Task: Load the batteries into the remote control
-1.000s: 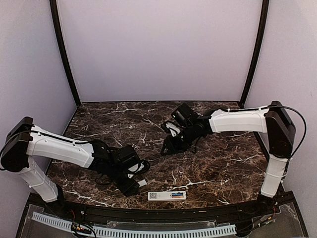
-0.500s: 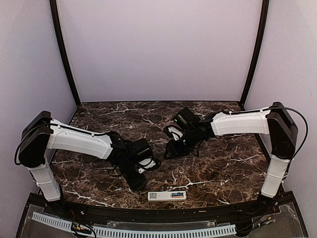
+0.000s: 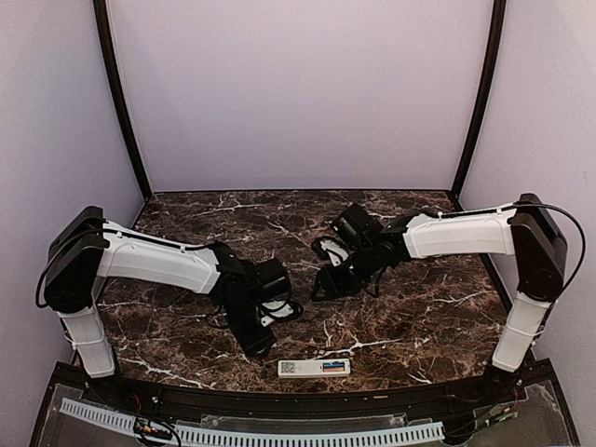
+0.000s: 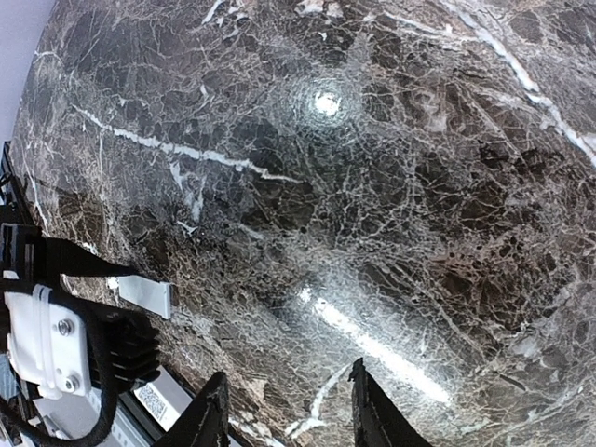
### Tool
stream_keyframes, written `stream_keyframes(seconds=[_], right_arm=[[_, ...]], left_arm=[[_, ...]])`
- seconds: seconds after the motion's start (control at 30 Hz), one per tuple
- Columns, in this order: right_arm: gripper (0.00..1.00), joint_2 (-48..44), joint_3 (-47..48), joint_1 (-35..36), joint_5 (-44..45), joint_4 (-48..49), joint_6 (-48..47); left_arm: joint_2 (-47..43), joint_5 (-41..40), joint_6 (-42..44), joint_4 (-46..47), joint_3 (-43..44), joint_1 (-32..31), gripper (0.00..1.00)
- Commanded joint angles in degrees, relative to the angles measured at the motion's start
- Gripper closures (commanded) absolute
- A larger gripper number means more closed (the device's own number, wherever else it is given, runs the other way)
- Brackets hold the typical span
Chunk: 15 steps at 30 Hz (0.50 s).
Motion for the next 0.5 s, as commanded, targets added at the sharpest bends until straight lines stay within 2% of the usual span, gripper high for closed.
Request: stream_keyframes(seconds=[0.0, 0.23, 0.47], right_arm=[[0.58, -2.36, -2.23, 0.57, 0.78, 3.02, 0.20], [0.57, -3.14, -4.96, 0.70, -0.24, 5.71, 0.54], [0.57, -4.79, -7.60, 1.04, -0.80, 7.84, 0.62]], left_arm=[[4.56, 3.31, -2.51, -6.46, -0.78, -1.74, 0.60], [4.04, 2.75, -6.05, -5.91, -2.06, -1.84, 0.75], [3.80, 0.55, -10.71, -5.24, -2.86, -3.99, 0.77]])
